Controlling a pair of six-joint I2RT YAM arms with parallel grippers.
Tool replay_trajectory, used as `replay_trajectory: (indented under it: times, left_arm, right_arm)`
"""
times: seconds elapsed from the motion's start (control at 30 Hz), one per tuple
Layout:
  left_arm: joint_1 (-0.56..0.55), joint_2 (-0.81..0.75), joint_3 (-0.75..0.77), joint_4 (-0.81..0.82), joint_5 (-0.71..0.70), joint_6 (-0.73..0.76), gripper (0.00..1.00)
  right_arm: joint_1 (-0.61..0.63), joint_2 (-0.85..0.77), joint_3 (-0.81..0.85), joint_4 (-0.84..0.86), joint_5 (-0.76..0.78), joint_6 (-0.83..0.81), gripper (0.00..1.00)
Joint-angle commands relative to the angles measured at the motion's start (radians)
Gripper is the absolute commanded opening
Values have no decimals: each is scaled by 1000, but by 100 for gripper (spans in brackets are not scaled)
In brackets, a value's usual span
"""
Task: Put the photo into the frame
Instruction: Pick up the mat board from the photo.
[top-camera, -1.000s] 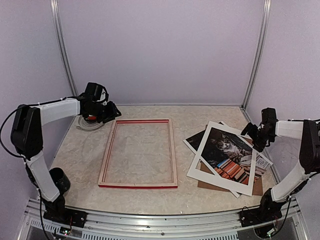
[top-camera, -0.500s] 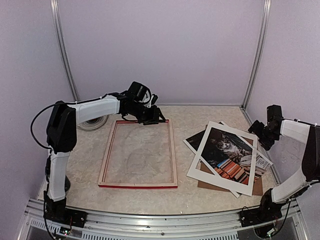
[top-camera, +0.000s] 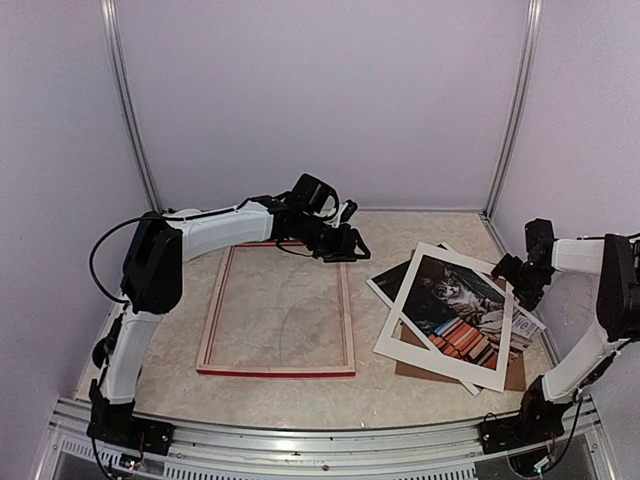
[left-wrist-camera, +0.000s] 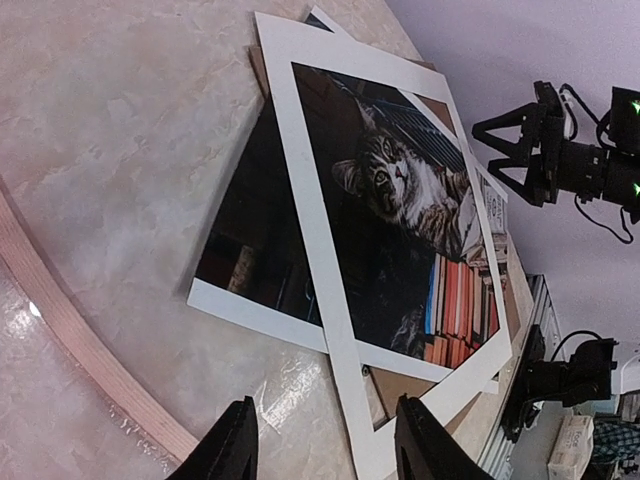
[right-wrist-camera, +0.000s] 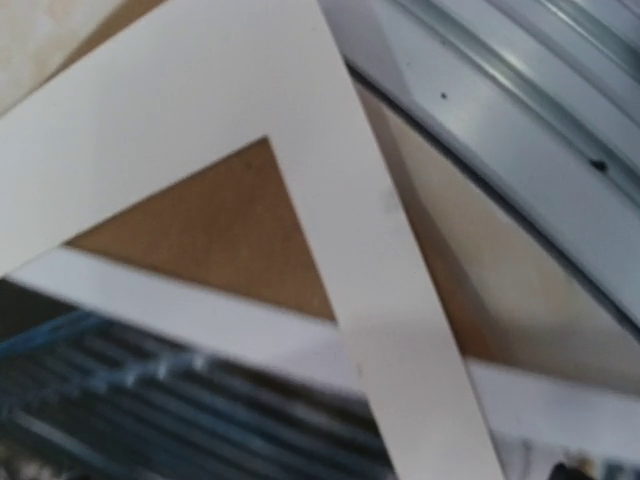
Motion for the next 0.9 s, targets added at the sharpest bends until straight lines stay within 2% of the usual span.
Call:
replay_trajectory:
  times: [0.0, 0.33, 0.63, 0.87]
  left_arm:
    - [-18, 36, 42, 15, -14, 1, 47]
    - [-78, 102, 111, -62, -143, 24, 51]
    - [-117, 152, 128, -61, -129, 21, 59]
    - [-153, 174, 122, -78, -102, 40, 70]
  right_arm:
    - [-14, 74, 63, 58, 30, 0, 99]
    - [-33, 182, 150, 111, 81, -10, 99]
    - [-50, 276, 229, 131, 105, -44, 99]
    - [-73, 311, 273, 143, 72, -63, 99]
